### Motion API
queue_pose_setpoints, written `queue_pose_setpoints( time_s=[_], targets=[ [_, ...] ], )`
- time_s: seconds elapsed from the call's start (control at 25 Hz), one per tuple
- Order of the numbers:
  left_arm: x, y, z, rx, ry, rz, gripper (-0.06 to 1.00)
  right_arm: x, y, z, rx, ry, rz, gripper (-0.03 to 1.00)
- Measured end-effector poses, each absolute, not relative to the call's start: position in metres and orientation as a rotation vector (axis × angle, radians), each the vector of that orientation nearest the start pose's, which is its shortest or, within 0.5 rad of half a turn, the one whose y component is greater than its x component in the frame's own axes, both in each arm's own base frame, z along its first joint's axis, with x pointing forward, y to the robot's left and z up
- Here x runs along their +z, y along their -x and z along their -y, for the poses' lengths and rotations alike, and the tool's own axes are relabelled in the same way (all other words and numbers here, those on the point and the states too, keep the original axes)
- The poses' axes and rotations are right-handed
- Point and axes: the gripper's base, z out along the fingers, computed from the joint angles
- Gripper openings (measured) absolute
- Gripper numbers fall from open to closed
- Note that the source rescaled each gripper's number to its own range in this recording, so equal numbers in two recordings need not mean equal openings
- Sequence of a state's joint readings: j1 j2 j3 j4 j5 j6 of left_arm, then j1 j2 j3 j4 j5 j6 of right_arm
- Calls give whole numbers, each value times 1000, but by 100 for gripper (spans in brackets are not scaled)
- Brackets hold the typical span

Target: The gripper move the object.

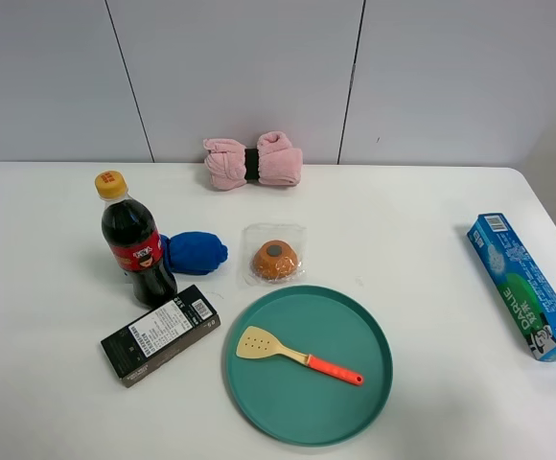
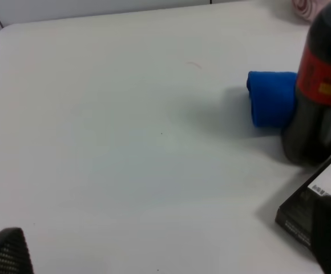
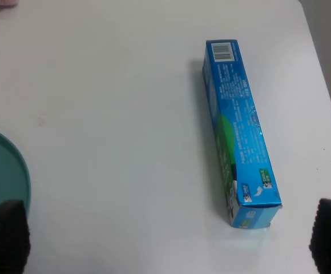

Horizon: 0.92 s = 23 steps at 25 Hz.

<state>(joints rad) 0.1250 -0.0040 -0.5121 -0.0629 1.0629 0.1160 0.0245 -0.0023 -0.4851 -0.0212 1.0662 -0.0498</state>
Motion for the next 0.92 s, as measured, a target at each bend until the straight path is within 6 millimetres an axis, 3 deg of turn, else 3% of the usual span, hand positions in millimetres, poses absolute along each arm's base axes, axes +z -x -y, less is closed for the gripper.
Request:
queue_pose_setpoints(
  time_s=[0.92],
  targets=[
    [281, 6, 6, 77, 5, -2030, 100, 272, 4, 2, -41, 76, -2062, 100]
  ],
)
